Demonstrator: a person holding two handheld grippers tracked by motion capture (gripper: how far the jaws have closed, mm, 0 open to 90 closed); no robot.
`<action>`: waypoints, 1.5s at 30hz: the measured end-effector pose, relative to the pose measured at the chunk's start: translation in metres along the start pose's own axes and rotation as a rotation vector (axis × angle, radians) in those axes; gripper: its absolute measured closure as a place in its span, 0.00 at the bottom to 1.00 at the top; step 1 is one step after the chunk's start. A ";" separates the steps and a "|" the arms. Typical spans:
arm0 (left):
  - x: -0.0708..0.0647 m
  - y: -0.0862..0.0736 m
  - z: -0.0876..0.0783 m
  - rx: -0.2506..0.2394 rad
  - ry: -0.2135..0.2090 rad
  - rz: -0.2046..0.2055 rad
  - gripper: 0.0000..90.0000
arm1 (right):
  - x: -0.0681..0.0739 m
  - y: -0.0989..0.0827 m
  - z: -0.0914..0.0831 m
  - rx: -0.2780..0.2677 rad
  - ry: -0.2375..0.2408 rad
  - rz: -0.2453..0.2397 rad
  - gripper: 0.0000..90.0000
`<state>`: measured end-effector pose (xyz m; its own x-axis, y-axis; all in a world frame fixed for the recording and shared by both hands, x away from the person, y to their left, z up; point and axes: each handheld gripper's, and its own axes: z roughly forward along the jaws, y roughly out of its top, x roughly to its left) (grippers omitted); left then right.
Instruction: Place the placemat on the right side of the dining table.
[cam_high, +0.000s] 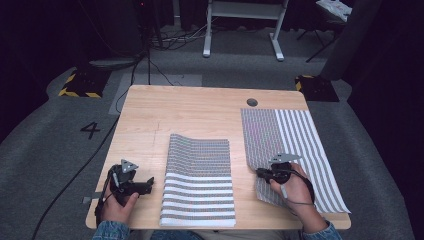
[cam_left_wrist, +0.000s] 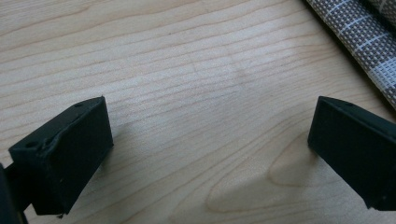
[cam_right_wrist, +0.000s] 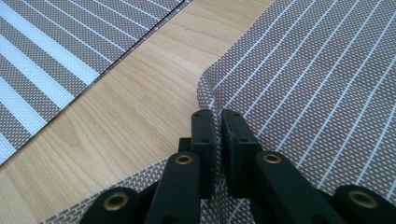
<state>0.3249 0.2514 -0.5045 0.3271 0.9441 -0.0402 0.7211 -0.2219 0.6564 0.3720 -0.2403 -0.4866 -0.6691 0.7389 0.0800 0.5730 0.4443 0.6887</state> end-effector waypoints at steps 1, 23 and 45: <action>0.000 0.000 0.000 -0.002 0.004 0.001 0.00 | 0.000 0.000 0.000 -0.002 0.004 0.006 0.90; 0.000 -0.001 -0.001 -0.003 -0.002 0.000 0.00 | 0.062 0.022 -0.042 -0.291 0.099 -0.013 0.48; 0.000 0.001 0.001 -0.004 0.003 0.001 0.00 | 0.195 0.061 0.035 -0.091 0.232 -0.249 0.27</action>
<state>0.3269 0.2512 -0.5046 0.3260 0.9446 -0.0377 0.7184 -0.2216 0.6594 0.2928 -0.0509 -0.4544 -0.8787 0.4741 0.0557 0.3409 0.5416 0.7684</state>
